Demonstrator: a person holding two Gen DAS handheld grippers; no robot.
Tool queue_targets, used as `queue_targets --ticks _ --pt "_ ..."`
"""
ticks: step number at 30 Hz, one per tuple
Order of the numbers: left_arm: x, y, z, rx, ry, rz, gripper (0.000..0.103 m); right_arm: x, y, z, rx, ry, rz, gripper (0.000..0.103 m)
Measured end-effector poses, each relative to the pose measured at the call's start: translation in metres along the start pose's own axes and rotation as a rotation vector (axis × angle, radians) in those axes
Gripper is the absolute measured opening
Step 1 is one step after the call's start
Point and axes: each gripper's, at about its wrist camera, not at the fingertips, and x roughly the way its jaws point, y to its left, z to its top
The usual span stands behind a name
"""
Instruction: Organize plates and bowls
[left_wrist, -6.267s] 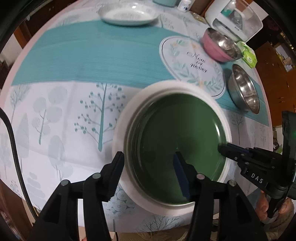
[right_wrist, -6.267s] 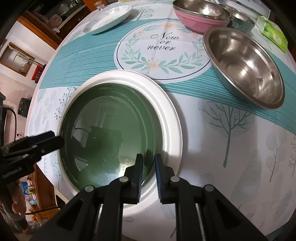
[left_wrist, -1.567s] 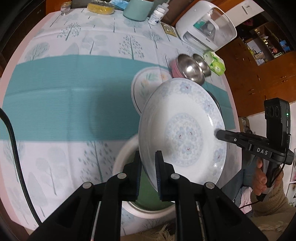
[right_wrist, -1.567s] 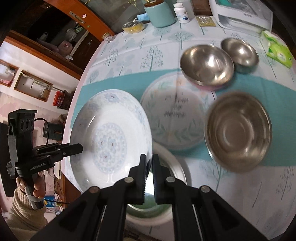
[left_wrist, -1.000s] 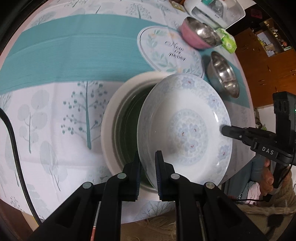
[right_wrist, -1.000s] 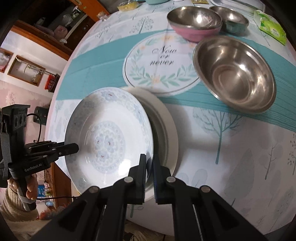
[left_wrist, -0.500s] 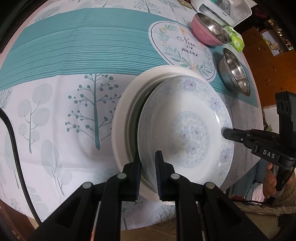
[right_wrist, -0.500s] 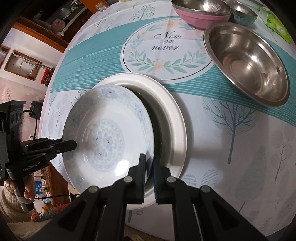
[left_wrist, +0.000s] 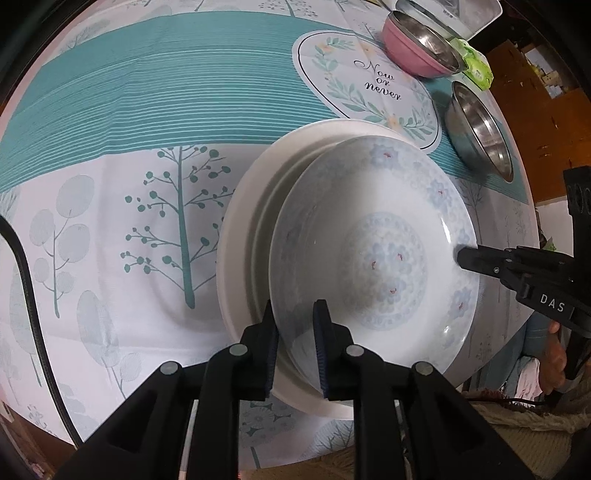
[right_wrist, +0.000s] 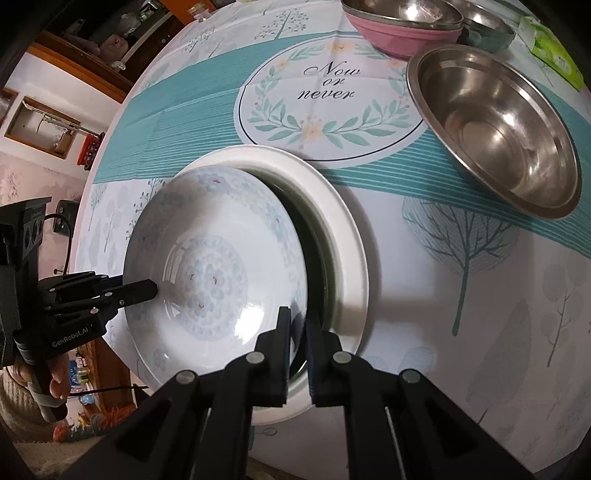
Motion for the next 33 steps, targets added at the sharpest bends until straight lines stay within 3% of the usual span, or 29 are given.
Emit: queue_targets --ticks 4,12,15,22,26,33 --pt "0.000 -0.002 0.000 0.005 0.004 0.001 0.016 -0.001 0.000 0.001 -0.002 0.004 -0.003 0.007" --pt "-0.009 -0.011 0.000 0.008 -0.026 -0.015 0.055 0.000 0.008 0.003 -0.035 0.017 -0.047 0.009" --pt "-0.018 -0.018 0.001 0.023 -0.050 -0.008 0.062 -0.004 0.014 0.001 -0.069 0.010 -0.082 0.011" --pt "-0.033 -0.027 0.003 0.024 -0.093 -0.019 0.071 -0.026 0.024 -0.001 -0.108 -0.059 -0.090 0.023" --pt "-0.041 -0.031 0.000 0.025 -0.107 -0.022 0.077 -0.033 0.028 -0.004 -0.125 -0.076 -0.092 0.023" --pt "-0.051 -0.039 -0.007 0.012 -0.130 -0.025 0.078 -0.035 0.031 -0.016 -0.130 -0.075 -0.080 0.023"
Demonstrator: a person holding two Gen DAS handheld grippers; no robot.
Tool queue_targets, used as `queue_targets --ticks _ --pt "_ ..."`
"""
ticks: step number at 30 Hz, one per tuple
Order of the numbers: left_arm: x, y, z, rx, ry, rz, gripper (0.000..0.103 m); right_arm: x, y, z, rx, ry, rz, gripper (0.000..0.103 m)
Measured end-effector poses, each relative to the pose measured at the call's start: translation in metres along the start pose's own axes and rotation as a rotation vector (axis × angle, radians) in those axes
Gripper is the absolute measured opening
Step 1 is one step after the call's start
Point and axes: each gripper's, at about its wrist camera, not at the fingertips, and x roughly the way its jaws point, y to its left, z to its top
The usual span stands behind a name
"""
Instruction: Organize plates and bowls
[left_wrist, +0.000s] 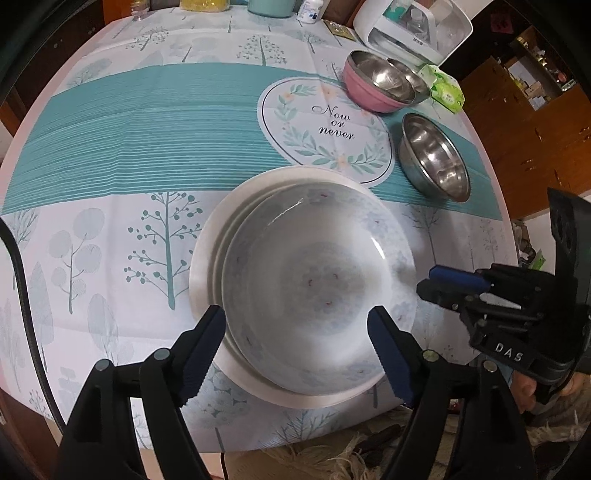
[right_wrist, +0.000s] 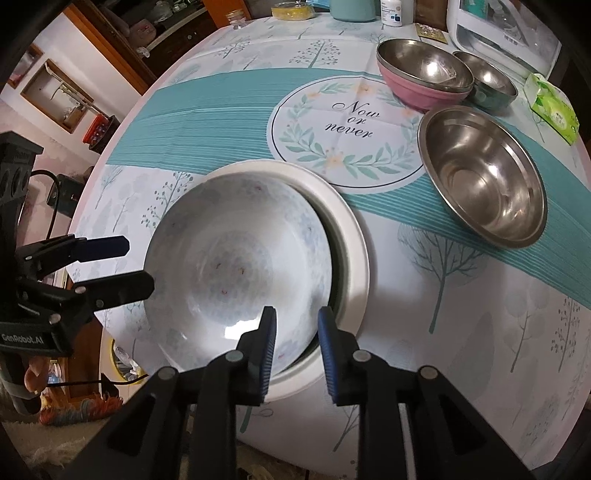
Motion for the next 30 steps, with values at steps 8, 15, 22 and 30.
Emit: queue_targets --ticks 8,15,22,30 --pt "-0.023 -0.021 -0.010 0.008 -0.067 0.021 0.078 -0.013 -0.001 -0.013 -0.012 -0.024 0.010 0.024" --pt "-0.035 -0.046 -0.019 0.049 -0.109 0.055 0.079 -0.025 -0.007 -0.029 -0.016 -0.047 0.020 0.032" --pt "-0.047 -0.080 -0.022 0.117 -0.154 0.076 0.079 -0.044 -0.019 -0.038 -0.001 -0.089 0.015 0.032" --pt "-0.064 -0.114 -0.008 0.204 -0.202 0.064 0.079 -0.080 -0.034 -0.042 0.027 -0.175 -0.009 0.032"
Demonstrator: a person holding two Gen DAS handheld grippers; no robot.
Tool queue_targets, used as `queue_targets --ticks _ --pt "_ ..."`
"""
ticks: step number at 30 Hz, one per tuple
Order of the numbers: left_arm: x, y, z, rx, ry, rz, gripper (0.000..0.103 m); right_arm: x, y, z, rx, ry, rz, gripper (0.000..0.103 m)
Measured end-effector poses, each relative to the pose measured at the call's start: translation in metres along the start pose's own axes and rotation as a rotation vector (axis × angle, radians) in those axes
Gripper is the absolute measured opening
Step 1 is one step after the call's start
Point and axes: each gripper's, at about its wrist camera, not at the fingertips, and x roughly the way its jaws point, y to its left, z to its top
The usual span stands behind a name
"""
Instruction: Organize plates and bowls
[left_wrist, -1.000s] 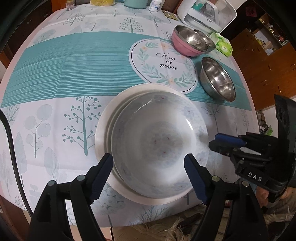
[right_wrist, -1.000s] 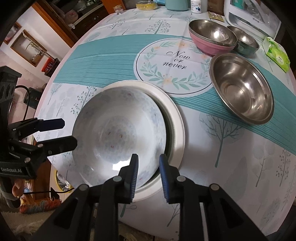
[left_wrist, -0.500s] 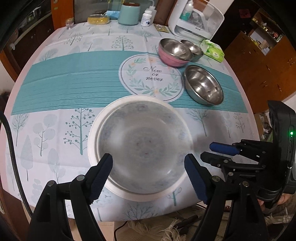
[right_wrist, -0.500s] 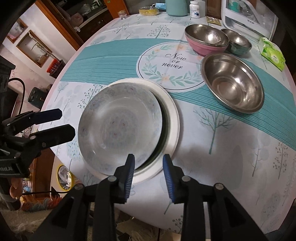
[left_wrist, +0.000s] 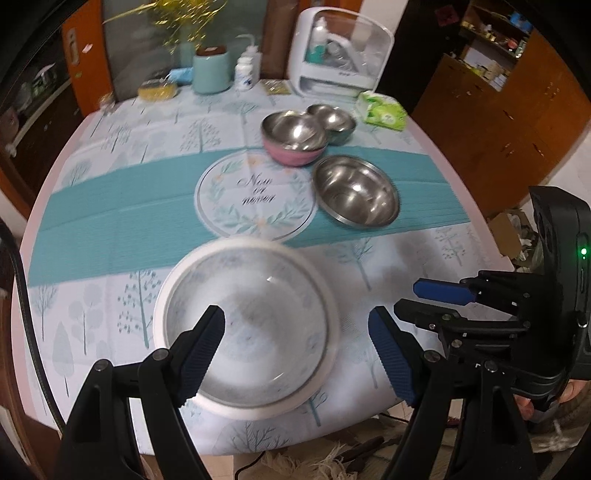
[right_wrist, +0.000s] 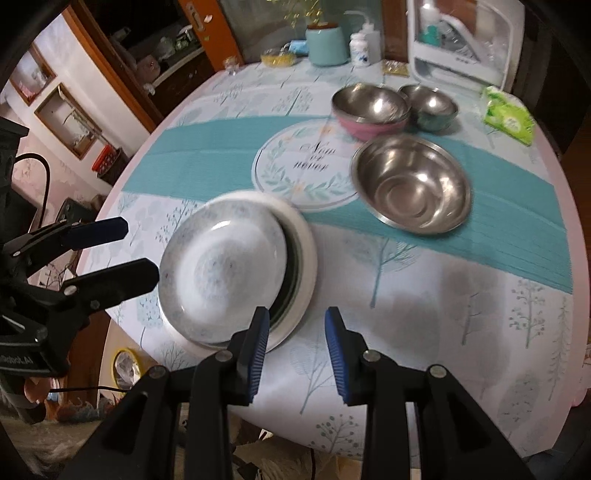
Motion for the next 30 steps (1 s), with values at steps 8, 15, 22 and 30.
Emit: queue_targets --ticks 8,15,22,30 --pt "-0.017 -0.012 0.043 0.031 -0.095 0.009 0.088 -0.045 -0.025 0.022 0.064 -0.125 -0.059 0.034" --pt "0.010 -0.010 0.092 0.008 -0.126 0.054 0.088 -0.059 -0.068 0.055 0.185 -0.209 -0.188 0.048" --pt "0.058 -0.011 0.135 -0.008 -0.127 0.076 0.088 -0.048 -0.123 0.089 0.321 -0.211 -0.255 0.048" --pt "0.151 -0.006 0.162 -0.028 0.048 0.047 0.088 0.001 -0.171 0.110 0.407 -0.100 -0.278 0.048"
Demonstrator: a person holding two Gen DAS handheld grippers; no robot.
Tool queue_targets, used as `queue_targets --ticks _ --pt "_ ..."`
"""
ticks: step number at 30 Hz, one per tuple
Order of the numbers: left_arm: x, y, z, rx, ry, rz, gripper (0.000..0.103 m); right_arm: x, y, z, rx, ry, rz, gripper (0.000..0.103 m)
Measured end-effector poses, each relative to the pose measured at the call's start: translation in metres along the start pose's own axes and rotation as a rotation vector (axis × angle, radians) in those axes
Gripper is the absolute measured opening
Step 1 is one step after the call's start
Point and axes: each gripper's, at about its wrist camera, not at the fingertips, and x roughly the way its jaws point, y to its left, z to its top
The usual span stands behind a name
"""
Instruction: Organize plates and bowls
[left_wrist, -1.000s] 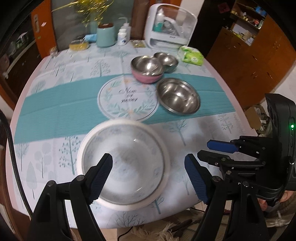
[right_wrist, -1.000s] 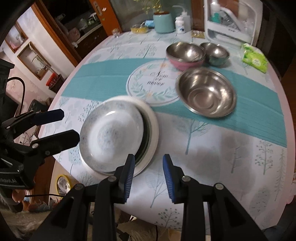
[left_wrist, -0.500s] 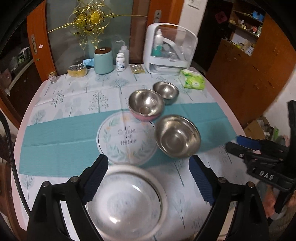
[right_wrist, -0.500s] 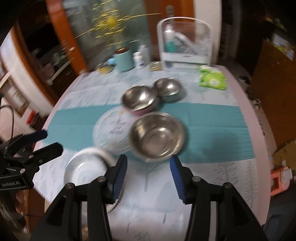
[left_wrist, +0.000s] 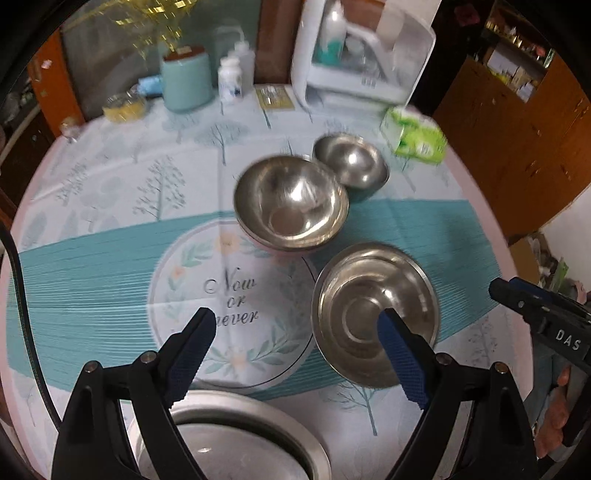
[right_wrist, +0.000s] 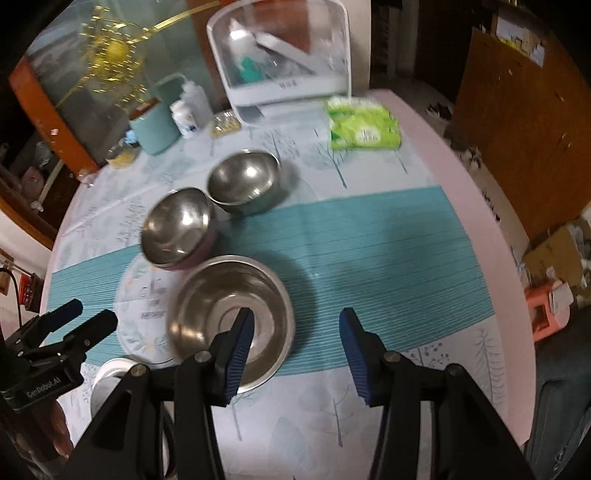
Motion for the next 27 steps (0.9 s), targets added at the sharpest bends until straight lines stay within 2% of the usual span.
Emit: queue_targets --ticks 7,13,15,16,18,21,24,26,27 --pt "0.047 -0.004 0.000 0.000 0.095 0.026 0.088 0.044 -0.014 -0.001 0.057 0.102 0.024 0.048" --pt "0.060 -0.002 -0.006 -0.036 0.111 0.065 0.085 0.079 -0.008 0.000 -0.027 0.187 0.043 0.048" --pt "0.067 -0.002 -0.009 -0.056 0.131 0.052 0.068 0.091 -0.008 0.001 -0.055 0.216 0.053 0.048" --pt "0.070 -0.003 -0.010 -0.066 0.149 0.045 0.064 0.096 -0.008 0.002 -0.066 0.238 0.062 0.048" --pt "0.077 -0.004 -0.013 -0.092 0.178 0.031 0.044 0.105 -0.009 0.002 -0.086 0.272 0.080 0.048" --pt "0.085 -0.004 -0.020 -0.142 0.209 0.018 0.027 0.110 -0.008 0.001 -0.132 0.283 0.081 0.047" --pt "0.087 -0.006 -0.024 -0.183 0.218 -0.013 0.013 0.110 -0.009 0.002 -0.143 0.290 0.126 0.038" --pt "0.087 -0.011 -0.027 -0.179 0.219 -0.017 0.010 0.110 -0.009 0.002 -0.146 0.304 0.173 0.022" --pt "0.087 -0.013 -0.027 -0.173 0.222 -0.015 0.010 0.110 -0.009 0.002 -0.148 0.308 0.186 0.017"
